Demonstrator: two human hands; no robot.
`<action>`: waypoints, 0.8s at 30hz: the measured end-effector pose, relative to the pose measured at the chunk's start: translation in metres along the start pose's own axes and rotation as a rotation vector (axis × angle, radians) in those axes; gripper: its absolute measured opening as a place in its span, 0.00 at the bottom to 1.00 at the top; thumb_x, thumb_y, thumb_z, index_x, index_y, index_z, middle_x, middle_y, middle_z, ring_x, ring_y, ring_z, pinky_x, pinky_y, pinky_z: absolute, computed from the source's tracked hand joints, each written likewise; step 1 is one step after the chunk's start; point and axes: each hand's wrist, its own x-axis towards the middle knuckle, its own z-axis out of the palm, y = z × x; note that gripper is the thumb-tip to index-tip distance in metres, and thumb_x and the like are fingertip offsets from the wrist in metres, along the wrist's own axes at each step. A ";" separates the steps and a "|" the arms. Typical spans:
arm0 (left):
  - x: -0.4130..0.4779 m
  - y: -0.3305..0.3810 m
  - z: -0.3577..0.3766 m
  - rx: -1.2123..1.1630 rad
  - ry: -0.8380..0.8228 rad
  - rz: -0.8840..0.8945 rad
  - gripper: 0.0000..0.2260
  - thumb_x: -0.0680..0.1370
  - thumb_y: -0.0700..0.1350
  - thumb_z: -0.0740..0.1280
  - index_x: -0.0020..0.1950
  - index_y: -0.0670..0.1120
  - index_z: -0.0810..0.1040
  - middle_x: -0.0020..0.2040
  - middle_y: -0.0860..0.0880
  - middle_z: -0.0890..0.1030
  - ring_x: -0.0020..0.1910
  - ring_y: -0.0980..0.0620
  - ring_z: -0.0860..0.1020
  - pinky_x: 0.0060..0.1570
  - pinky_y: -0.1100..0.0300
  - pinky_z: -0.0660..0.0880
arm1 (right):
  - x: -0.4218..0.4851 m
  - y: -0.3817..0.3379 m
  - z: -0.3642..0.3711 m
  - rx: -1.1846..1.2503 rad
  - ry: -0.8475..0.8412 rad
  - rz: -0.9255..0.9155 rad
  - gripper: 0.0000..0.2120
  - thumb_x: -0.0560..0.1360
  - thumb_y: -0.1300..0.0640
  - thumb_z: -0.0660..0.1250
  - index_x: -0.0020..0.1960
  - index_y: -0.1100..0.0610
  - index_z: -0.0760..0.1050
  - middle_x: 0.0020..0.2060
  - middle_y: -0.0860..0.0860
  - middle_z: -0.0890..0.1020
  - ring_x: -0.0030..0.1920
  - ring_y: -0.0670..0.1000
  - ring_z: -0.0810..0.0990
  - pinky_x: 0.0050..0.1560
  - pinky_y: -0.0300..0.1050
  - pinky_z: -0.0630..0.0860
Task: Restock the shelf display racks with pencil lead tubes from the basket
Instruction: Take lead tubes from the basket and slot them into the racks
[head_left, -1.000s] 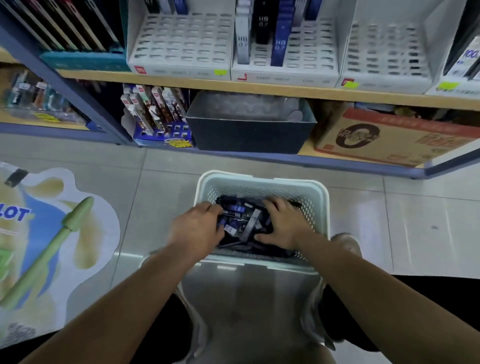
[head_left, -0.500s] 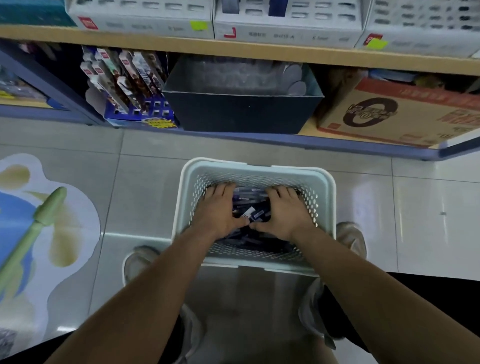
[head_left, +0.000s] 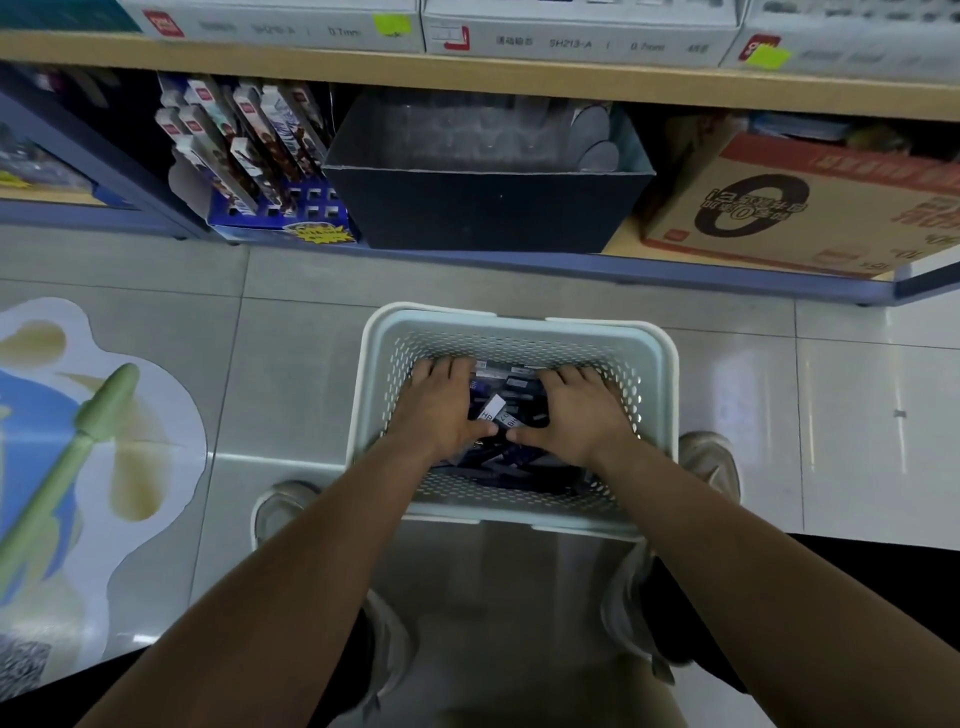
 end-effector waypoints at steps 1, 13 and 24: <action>0.001 0.000 0.000 0.006 -0.008 -0.011 0.41 0.72 0.62 0.73 0.78 0.48 0.60 0.74 0.46 0.67 0.71 0.44 0.61 0.70 0.52 0.63 | 0.000 0.000 0.000 0.013 0.006 0.000 0.44 0.69 0.28 0.67 0.74 0.55 0.64 0.67 0.55 0.72 0.67 0.58 0.67 0.69 0.51 0.64; 0.000 0.001 0.002 -0.059 -0.080 -0.043 0.41 0.74 0.58 0.73 0.80 0.47 0.56 0.76 0.45 0.62 0.74 0.42 0.60 0.73 0.49 0.62 | -0.002 -0.004 -0.002 -0.052 -0.020 -0.003 0.41 0.72 0.28 0.62 0.76 0.52 0.62 0.71 0.54 0.69 0.71 0.57 0.65 0.70 0.58 0.59; -0.006 -0.002 0.006 -0.246 -0.049 -0.061 0.32 0.73 0.51 0.77 0.73 0.48 0.68 0.65 0.47 0.76 0.60 0.46 0.76 0.58 0.53 0.74 | -0.002 -0.005 -0.002 -0.040 -0.062 -0.036 0.37 0.74 0.30 0.62 0.76 0.50 0.63 0.70 0.56 0.69 0.70 0.60 0.67 0.70 0.58 0.63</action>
